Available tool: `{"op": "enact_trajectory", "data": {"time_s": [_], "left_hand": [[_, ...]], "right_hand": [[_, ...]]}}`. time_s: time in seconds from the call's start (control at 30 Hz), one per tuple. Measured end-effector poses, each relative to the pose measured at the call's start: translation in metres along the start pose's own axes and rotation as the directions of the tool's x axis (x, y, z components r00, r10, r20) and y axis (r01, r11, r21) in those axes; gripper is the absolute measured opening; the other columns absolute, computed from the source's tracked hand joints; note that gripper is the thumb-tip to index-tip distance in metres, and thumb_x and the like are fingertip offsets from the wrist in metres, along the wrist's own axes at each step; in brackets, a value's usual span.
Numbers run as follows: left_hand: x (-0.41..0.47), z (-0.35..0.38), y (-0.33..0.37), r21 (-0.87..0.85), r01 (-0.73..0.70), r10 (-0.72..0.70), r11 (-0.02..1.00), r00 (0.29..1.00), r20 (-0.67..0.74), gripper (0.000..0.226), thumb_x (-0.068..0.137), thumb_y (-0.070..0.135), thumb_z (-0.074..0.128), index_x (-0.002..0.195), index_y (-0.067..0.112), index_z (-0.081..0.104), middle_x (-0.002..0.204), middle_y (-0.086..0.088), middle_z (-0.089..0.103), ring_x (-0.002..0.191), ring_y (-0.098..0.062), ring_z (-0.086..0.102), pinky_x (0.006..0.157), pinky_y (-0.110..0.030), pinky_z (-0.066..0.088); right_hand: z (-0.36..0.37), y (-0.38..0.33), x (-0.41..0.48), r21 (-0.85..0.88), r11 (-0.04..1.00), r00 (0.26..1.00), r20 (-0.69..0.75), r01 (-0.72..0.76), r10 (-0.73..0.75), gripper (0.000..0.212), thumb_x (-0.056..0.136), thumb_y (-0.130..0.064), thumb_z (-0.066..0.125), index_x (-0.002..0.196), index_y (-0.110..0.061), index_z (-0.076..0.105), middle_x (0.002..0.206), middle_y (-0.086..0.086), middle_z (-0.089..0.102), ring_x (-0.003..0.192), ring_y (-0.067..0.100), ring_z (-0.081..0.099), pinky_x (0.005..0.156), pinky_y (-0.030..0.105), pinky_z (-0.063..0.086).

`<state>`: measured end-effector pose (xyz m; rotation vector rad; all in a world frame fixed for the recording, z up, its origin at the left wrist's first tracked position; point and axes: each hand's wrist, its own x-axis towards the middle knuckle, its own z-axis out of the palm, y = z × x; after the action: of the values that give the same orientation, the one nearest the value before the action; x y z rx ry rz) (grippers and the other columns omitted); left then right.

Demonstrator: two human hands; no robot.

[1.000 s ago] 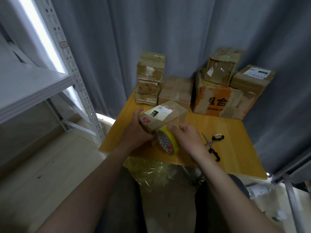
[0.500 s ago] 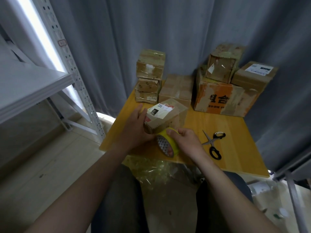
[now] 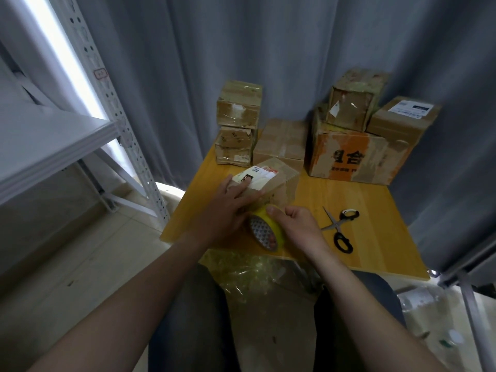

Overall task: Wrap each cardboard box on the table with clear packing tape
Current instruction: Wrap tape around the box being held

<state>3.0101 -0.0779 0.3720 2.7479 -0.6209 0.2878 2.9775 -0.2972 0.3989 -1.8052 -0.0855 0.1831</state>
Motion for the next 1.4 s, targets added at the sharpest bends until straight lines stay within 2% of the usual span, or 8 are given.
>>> {"op": "enact_trajectory", "data": {"time_s": [0.2,0.3,0.4,0.63,0.8,1.1,1.23,1.4], "left_hand": [[0.007,-0.019,-0.008,-0.251,-0.004,0.007,0.968,1.000,0.011,0.057,0.099,0.032,0.056,0.154,0.039,0.041,0.163,0.002,0.037,0.152,-0.027,0.030,0.122,-0.048,0.030],[0.005,-0.035,-0.001,-0.534,0.049,-0.038,0.844,0.999,0.033,0.042,0.101,0.014,0.060,0.136,0.037,0.056,0.130,0.015,0.062,0.122,-0.009,0.058,0.096,-0.017,0.050],[0.003,-0.039,0.007,-0.691,0.290,-0.181,0.662,0.957,0.228,0.022,0.102,0.021,0.059,0.113,0.039,0.061,0.112,0.005,0.068,0.105,-0.023,0.069,0.083,-0.040,0.063],[-0.002,-0.041,-0.002,-0.839,0.518,-0.098,0.166,0.855,0.508,0.058,0.098,0.013,0.061,0.151,0.028,0.043,0.143,-0.010,0.059,0.130,-0.033,0.058,0.106,-0.056,0.050],[-0.009,-0.020,0.011,-0.575,0.275,-0.240,0.771,0.961,0.138,0.111,0.066,0.044,0.095,0.152,0.039,0.025,0.146,0.018,0.046,0.133,-0.001,0.047,0.112,-0.034,0.043],[-0.010,0.001,0.026,-0.571,0.294,-0.395,0.766,0.917,-0.058,0.124,0.068,0.039,0.094,0.157,0.033,0.008,0.150,0.009,0.037,0.134,-0.005,0.038,0.101,-0.007,0.030],[-0.005,-0.004,0.015,-0.547,0.410,-0.477,0.730,0.879,0.023,0.133,0.061,0.052,0.094,0.161,0.027,0.010,0.164,0.001,0.025,0.147,-0.021,0.031,0.107,-0.029,0.033],[-0.001,-0.007,0.008,-0.499,0.388,-0.441,0.775,0.897,0.013,0.133,0.062,0.048,0.094,0.162,0.026,0.009,0.165,-0.001,0.022,0.149,-0.023,0.028,0.108,-0.031,0.029]], "right_hand": [[-0.013,-0.016,-0.003,0.094,0.992,0.987,0.126,0.084,-0.096,0.019,0.101,-0.032,0.064,0.101,-0.017,0.075,0.093,0.001,0.079,0.086,0.016,0.075,0.082,0.035,0.058],[-0.019,-0.030,0.000,0.252,0.950,0.960,0.159,0.186,-0.230,0.025,0.098,-0.028,0.067,0.118,-0.016,0.073,0.109,0.008,0.078,0.102,0.028,0.074,0.091,0.041,0.057],[-0.016,-0.040,0.002,0.248,0.927,0.922,0.195,0.283,-0.334,0.033,0.095,-0.014,0.072,0.128,-0.013,0.065,0.107,0.005,0.079,0.097,0.025,0.076,0.082,0.032,0.061],[0.000,-0.027,0.021,0.267,0.926,0.955,0.060,0.265,-0.291,0.015,0.097,-0.010,0.063,0.111,-0.010,0.066,0.087,-0.007,0.079,0.081,0.007,0.075,0.068,0.019,0.057],[0.013,-0.025,0.029,0.178,0.946,0.958,0.049,0.270,-0.282,0.010,0.092,-0.013,0.074,0.101,-0.012,0.068,0.085,-0.003,0.078,0.081,0.010,0.074,0.071,0.022,0.058],[0.019,-0.055,0.032,-0.009,0.961,0.961,0.007,0.277,-0.277,0.026,0.093,-0.033,0.076,0.085,-0.009,0.068,0.070,-0.006,0.067,0.059,-0.004,0.061,0.055,0.015,0.046],[0.004,-0.060,0.018,0.011,0.975,0.974,-0.026,0.224,-0.224,0.053,0.093,-0.049,0.071,0.075,0.000,0.067,0.070,0.013,0.070,0.065,0.026,0.068,0.059,0.042,0.052],[-0.004,-0.037,-0.010,-0.046,0.989,0.990,0.030,0.142,-0.141,0.030,0.099,-0.037,0.067,0.072,-0.024,0.067,0.059,-0.014,0.068,0.057,-0.002,0.063,0.056,0.017,0.046]]}}
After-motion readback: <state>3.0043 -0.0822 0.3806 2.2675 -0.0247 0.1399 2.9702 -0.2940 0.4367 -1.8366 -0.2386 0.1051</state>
